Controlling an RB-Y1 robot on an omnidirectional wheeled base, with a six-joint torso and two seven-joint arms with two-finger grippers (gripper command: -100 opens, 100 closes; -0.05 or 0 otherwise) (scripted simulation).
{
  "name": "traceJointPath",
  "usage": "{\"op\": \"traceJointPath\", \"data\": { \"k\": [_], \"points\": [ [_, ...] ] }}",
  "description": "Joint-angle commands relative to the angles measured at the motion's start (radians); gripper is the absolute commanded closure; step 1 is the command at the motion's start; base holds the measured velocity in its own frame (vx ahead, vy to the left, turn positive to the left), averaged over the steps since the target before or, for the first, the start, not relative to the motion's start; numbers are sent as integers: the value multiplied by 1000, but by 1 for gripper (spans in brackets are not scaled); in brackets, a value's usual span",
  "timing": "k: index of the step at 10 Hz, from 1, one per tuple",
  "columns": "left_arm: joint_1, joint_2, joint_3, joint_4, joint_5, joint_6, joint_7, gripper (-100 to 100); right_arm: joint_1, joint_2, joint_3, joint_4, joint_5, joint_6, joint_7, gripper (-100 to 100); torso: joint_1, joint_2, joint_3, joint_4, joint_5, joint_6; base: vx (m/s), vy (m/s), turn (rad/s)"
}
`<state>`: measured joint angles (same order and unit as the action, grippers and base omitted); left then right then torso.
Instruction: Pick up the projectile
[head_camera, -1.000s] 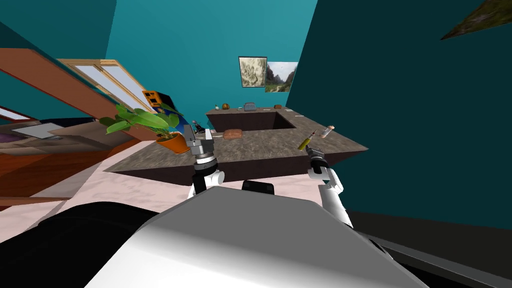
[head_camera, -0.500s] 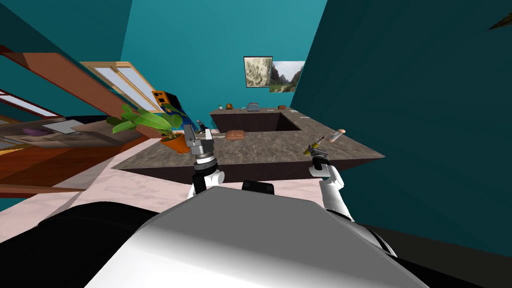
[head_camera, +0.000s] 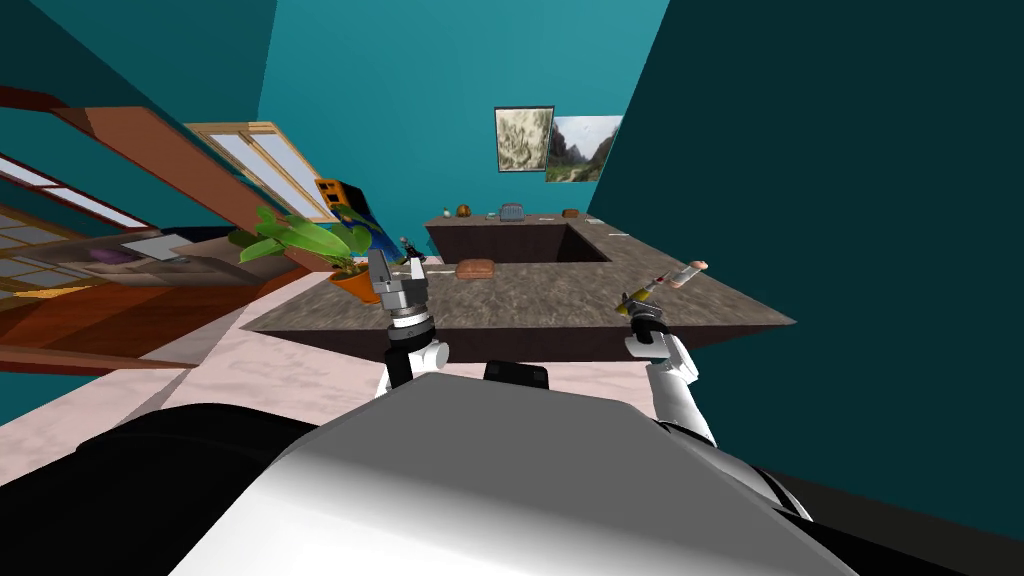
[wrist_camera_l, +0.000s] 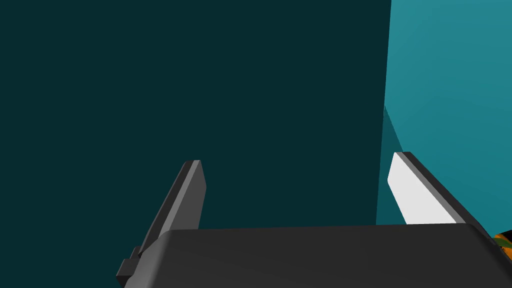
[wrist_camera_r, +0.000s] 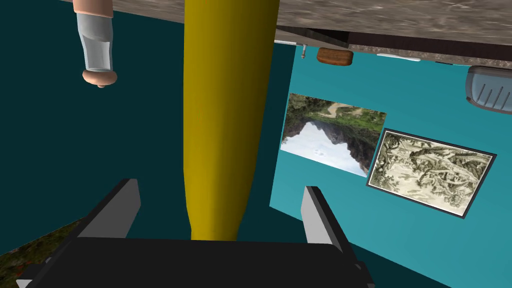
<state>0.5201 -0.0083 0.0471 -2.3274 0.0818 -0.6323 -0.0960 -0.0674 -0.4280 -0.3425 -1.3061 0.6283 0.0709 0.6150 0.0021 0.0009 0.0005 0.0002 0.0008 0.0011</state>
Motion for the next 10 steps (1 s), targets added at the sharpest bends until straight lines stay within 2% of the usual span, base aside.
{"op": "traceJointPath", "data": {
  "k": [1,2,3,4,5,6,7,8,9,10],
  "points": [
    [0,0,0,0,0,0,0,0,1,-39,-31,50,-42,-49,20,-100,0,0,0,0,0,0,-4,58,186],
    [0,0,0,0,0,0,0,0,1,-39,-31,77,-42,-49,20,-100,1,0,0,0,0,-1,1,48,100],
    [0,0,0,0,0,0,0,0,6,-78,-57,101,-85,-76,39,-100,1,0,0,0,0,0,0,67,216],
    [0,0,0,0,0,0,0,0,6,-78,-57,134,-85,-92,39,-100,2,0,0,0,0,-1,-1,51,74],
    [0,0,0,0,0,0,0,0,11,-117,-84,176,-127,-128,57,-100,1,0,0,0,0,0,-2,60,136],
    [0,0,0,0,0,0,0,0,11,-117,-84,206,-129,-134,57,-100,1,1,0,0,0,0,-4,58,99],
    [0,0,0,0,0,0,0,0,16,-155,-111,242,-170,-177,76,-100,1,1,0,0,0,0,3,77,212],
    [0,0,0,0,0,0,0,0,16,-155,-111,271,-172,-177,76,-100,3,0,0,0,1,-1,14,61,87],
    [0,0,0,0,0,0,0,0,21,-194,-137,302,-215,-219,94,-100,2,0,0,0,0,0,10,74,217],
    [0,0,0,0,0,0,0,0,21,-194,-137,319,-215,-219,94,-100,3,0,0,0,1,-1,9,50,71]
  ]
}}
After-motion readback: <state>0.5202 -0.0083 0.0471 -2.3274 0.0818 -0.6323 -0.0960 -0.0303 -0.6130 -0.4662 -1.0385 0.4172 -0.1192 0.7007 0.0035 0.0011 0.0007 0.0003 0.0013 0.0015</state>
